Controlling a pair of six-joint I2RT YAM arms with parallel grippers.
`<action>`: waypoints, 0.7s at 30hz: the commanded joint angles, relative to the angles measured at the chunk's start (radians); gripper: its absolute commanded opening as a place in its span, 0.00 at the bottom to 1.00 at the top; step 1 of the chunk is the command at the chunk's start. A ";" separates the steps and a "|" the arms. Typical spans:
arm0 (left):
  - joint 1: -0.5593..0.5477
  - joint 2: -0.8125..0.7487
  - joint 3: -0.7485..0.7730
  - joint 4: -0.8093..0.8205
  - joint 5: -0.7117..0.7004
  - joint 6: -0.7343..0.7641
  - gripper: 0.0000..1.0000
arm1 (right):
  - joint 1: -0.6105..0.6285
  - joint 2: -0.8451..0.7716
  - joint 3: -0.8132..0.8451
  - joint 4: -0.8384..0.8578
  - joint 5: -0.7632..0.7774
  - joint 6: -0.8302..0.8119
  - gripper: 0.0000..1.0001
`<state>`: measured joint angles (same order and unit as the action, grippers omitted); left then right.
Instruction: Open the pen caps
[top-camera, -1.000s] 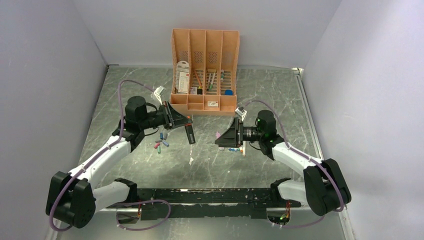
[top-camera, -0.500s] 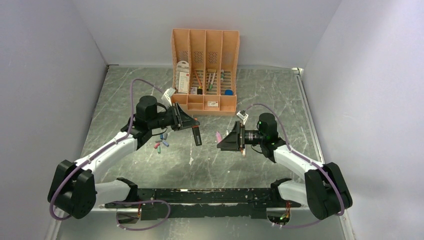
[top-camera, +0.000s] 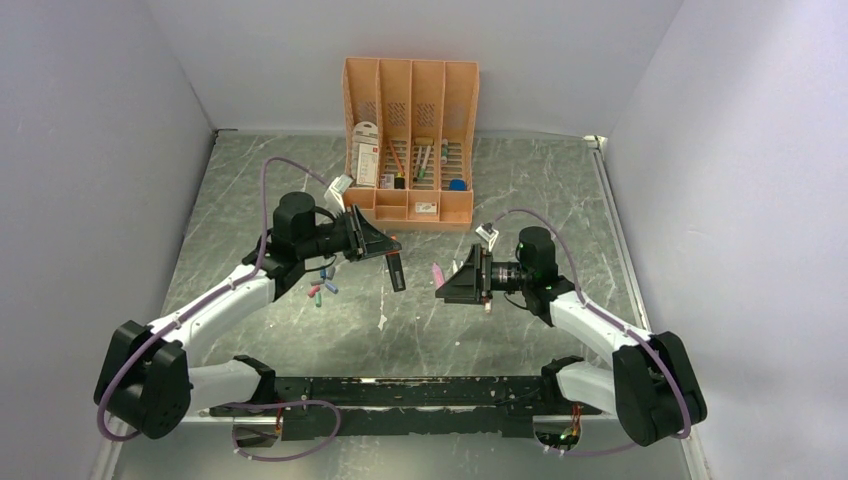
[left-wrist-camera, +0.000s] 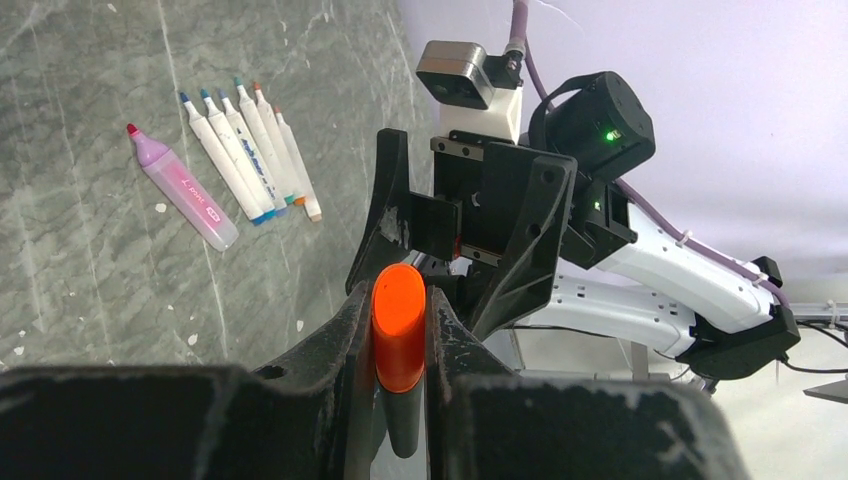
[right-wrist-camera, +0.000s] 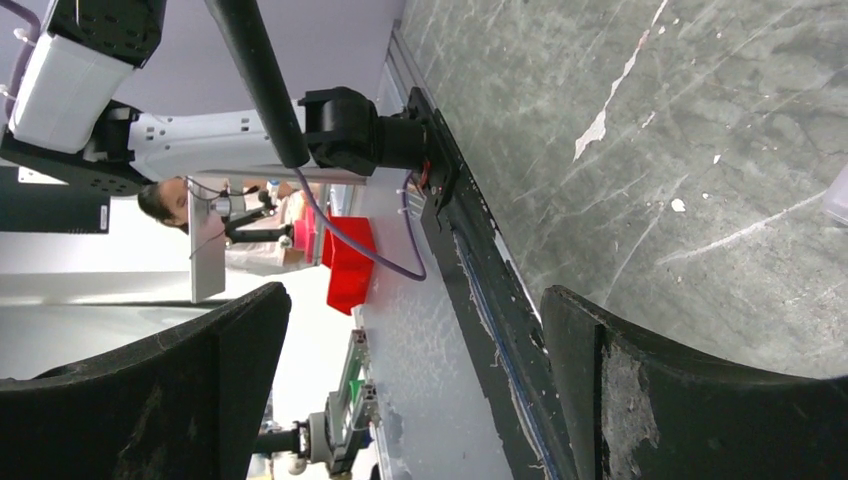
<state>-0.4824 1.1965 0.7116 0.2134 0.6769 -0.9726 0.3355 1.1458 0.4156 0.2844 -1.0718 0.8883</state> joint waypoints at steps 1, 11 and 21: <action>-0.013 -0.042 -0.009 0.041 0.009 -0.002 0.08 | -0.010 -0.014 0.040 -0.039 0.018 -0.027 0.97; -0.016 -0.098 -0.079 0.104 0.012 -0.041 0.08 | -0.014 -0.014 0.087 -0.020 0.003 0.017 0.86; -0.033 -0.176 -0.141 0.165 0.002 -0.094 0.08 | -0.013 -0.010 0.080 0.199 -0.036 0.191 0.80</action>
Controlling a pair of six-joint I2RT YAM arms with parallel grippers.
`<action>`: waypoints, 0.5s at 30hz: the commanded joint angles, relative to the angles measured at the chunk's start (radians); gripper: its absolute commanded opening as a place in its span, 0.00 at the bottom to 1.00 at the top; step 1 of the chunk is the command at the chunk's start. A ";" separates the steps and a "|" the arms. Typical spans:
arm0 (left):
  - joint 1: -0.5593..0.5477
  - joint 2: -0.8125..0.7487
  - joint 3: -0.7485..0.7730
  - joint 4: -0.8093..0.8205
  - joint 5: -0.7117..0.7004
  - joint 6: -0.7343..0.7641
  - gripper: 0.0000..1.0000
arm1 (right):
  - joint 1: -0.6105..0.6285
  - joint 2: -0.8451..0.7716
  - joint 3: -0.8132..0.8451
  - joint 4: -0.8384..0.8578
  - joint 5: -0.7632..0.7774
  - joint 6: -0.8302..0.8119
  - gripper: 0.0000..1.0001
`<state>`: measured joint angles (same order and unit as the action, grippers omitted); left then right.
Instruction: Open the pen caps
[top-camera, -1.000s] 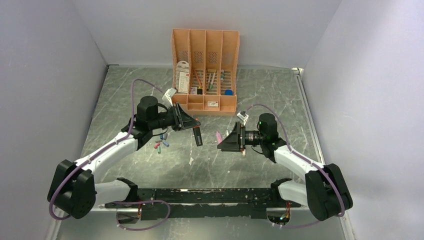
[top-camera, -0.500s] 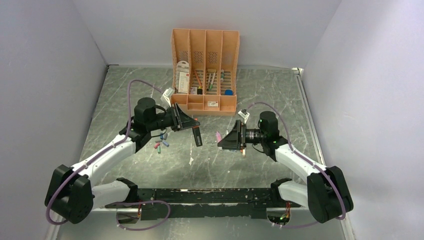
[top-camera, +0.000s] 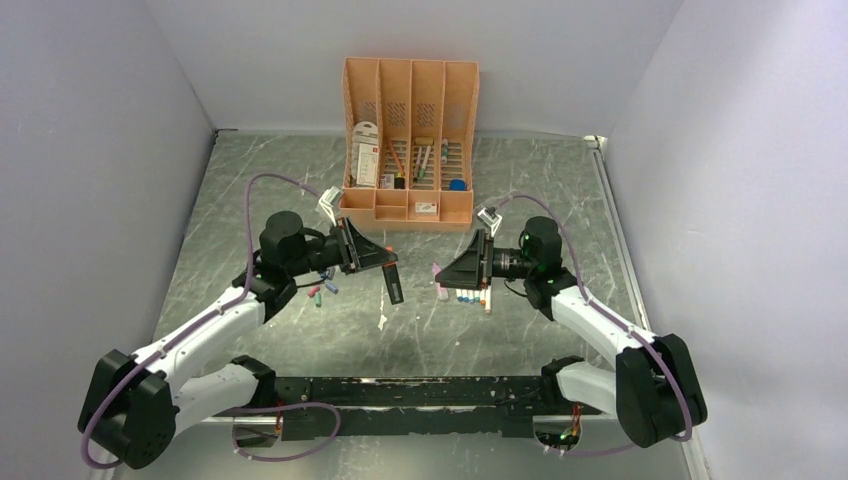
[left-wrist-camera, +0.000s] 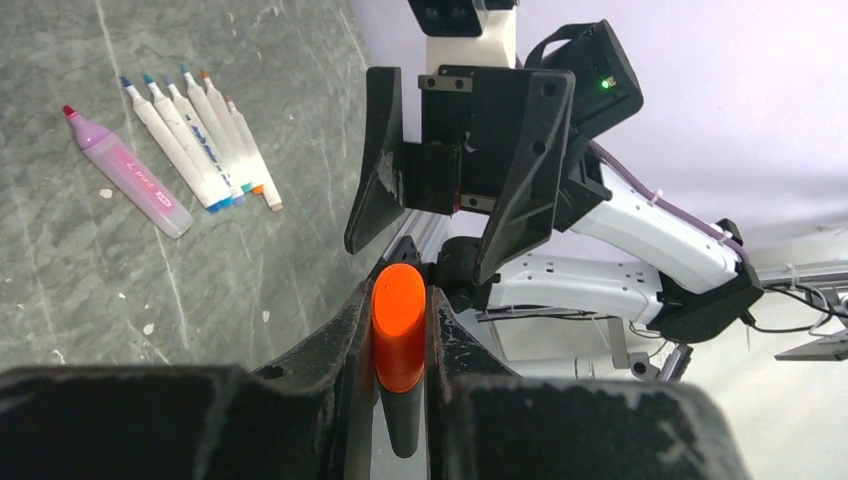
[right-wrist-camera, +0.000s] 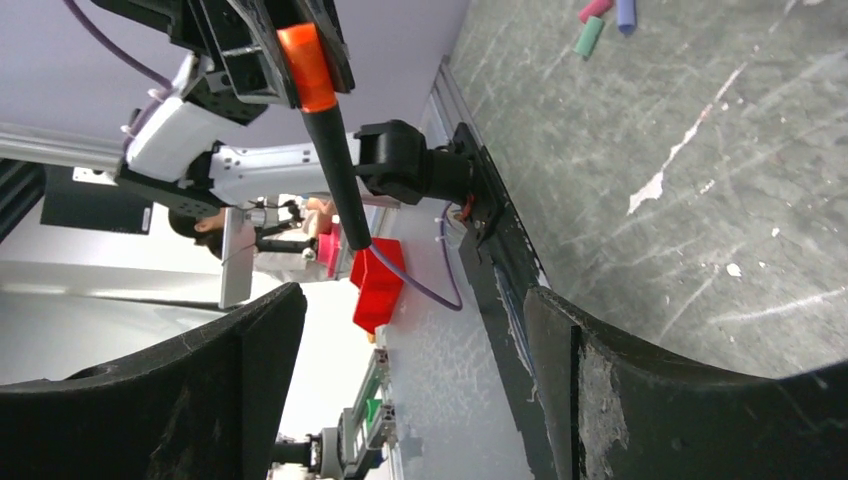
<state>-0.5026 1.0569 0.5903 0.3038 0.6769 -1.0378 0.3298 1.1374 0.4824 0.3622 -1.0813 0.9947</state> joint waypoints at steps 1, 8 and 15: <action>-0.016 -0.041 -0.029 0.090 0.000 -0.038 0.08 | -0.006 0.005 0.014 0.140 -0.026 0.099 0.80; -0.046 -0.045 -0.081 0.215 -0.022 -0.094 0.08 | 0.027 0.057 0.034 0.272 -0.020 0.196 0.75; -0.075 -0.033 -0.075 0.228 -0.048 -0.081 0.08 | 0.138 0.091 0.108 0.246 0.037 0.177 0.68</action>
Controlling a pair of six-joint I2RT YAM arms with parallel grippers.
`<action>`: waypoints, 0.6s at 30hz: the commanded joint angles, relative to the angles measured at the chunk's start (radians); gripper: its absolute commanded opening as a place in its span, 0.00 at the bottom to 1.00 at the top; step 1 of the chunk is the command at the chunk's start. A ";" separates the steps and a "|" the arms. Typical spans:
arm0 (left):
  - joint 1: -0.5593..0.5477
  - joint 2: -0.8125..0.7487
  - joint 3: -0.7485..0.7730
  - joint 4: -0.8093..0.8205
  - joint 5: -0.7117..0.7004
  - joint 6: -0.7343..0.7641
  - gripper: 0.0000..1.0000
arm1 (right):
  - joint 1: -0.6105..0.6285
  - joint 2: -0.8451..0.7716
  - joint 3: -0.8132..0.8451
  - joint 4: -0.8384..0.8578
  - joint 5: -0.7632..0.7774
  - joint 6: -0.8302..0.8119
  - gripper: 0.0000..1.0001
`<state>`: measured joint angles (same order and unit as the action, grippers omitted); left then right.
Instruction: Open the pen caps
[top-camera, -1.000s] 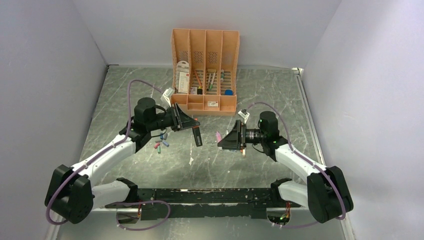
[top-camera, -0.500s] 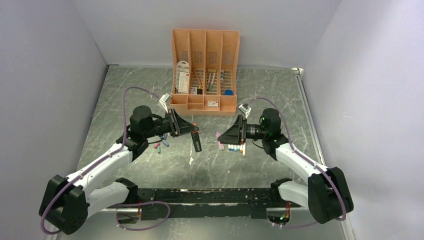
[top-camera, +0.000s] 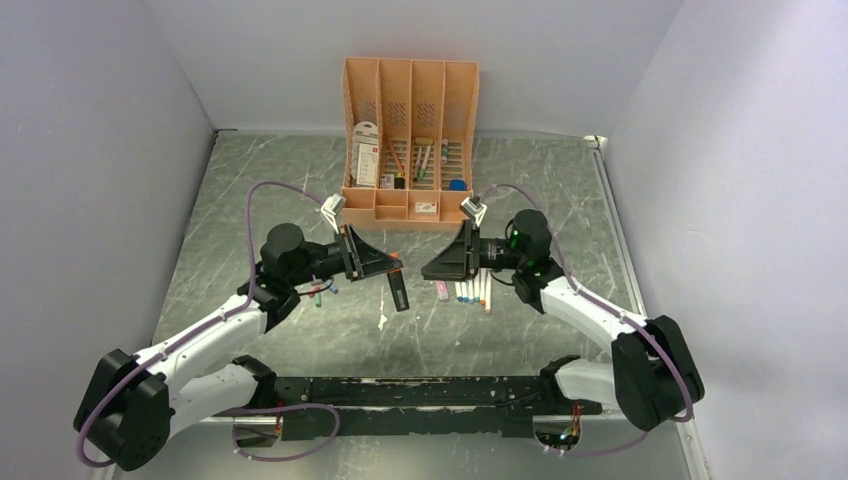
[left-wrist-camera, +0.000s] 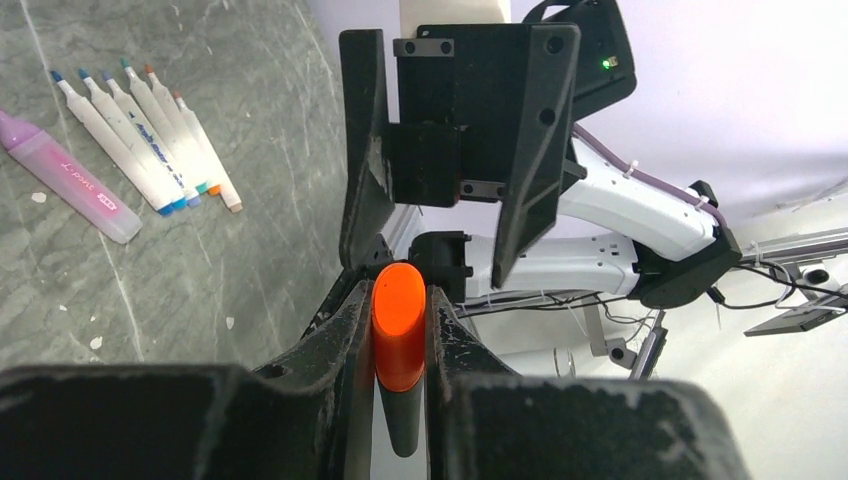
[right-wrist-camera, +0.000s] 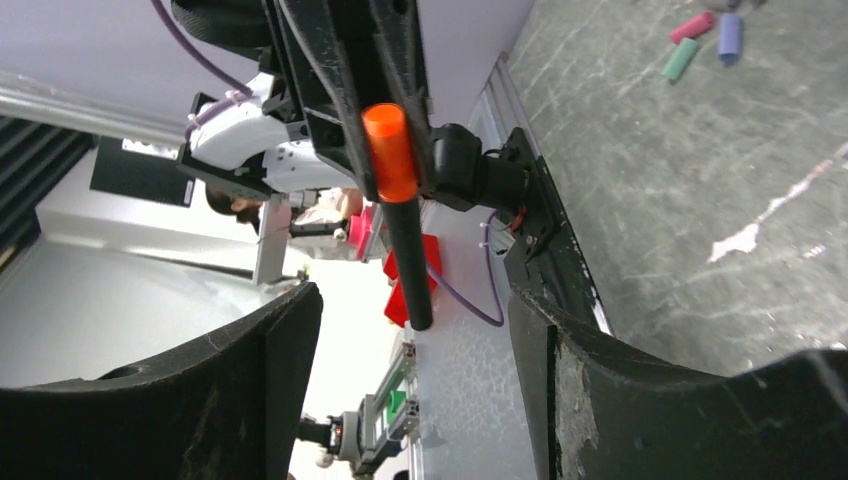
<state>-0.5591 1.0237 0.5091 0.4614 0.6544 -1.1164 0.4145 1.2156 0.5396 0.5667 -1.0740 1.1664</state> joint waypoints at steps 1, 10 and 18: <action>-0.021 0.002 0.006 0.076 -0.027 -0.003 0.08 | 0.069 0.018 0.056 0.046 0.037 0.007 0.67; -0.044 0.006 0.003 0.093 -0.051 -0.004 0.07 | 0.186 0.052 0.069 0.080 0.092 0.017 0.60; -0.068 0.011 0.000 0.118 -0.066 -0.015 0.07 | 0.212 0.082 0.092 0.101 0.111 0.021 0.49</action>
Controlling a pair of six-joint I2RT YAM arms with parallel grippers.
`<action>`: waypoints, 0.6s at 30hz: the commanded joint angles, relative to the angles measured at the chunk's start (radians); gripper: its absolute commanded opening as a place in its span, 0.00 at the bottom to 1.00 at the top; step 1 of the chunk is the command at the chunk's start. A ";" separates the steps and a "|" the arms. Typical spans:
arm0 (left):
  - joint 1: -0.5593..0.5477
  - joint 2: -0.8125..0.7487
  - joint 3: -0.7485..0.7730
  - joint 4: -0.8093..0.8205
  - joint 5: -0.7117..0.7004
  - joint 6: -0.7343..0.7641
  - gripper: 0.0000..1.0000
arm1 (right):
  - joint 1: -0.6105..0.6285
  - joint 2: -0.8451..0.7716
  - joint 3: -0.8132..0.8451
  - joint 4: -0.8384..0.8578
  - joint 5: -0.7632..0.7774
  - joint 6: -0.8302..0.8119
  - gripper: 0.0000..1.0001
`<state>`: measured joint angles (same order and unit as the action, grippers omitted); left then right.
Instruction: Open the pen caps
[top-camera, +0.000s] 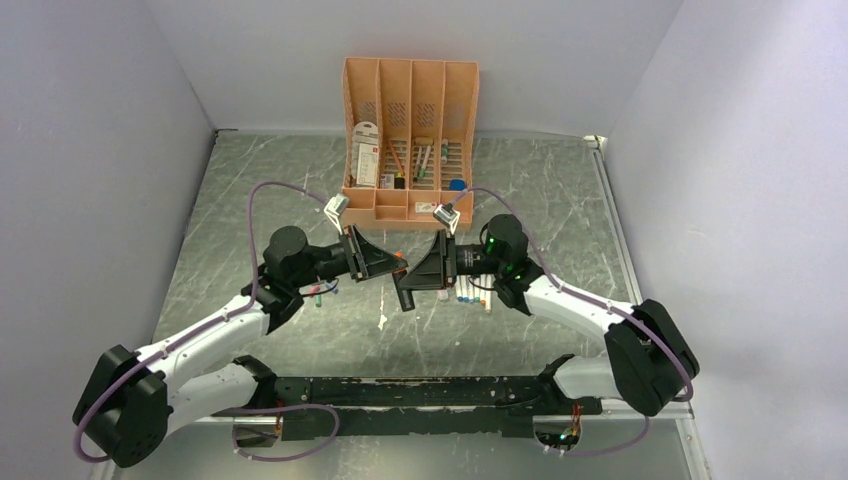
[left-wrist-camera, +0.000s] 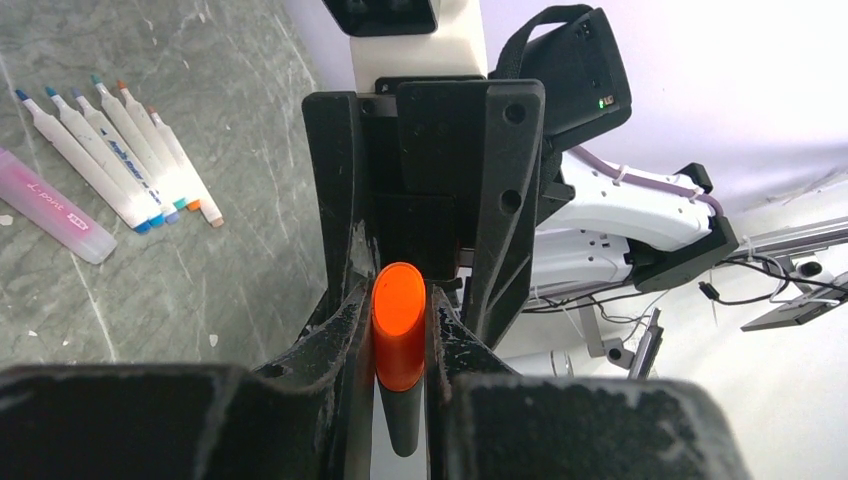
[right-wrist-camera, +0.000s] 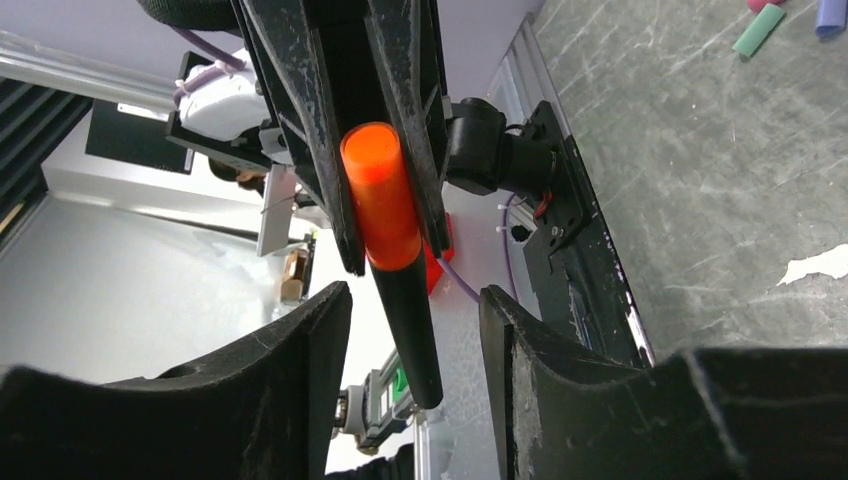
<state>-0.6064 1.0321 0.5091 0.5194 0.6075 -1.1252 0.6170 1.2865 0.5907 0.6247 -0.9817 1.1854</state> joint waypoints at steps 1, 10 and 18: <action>-0.024 0.002 0.000 0.062 -0.021 -0.007 0.07 | 0.011 0.014 0.044 0.049 0.018 0.005 0.46; -0.042 -0.003 -0.018 0.069 -0.040 -0.007 0.07 | 0.028 0.052 0.047 0.125 0.011 0.040 0.07; -0.043 0.066 0.031 0.098 -0.023 0.057 0.07 | 0.049 0.108 -0.041 0.365 -0.050 0.187 0.00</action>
<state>-0.6292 1.0512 0.4965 0.5735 0.5797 -1.1511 0.6262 1.3537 0.5922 0.7956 -0.9874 1.2434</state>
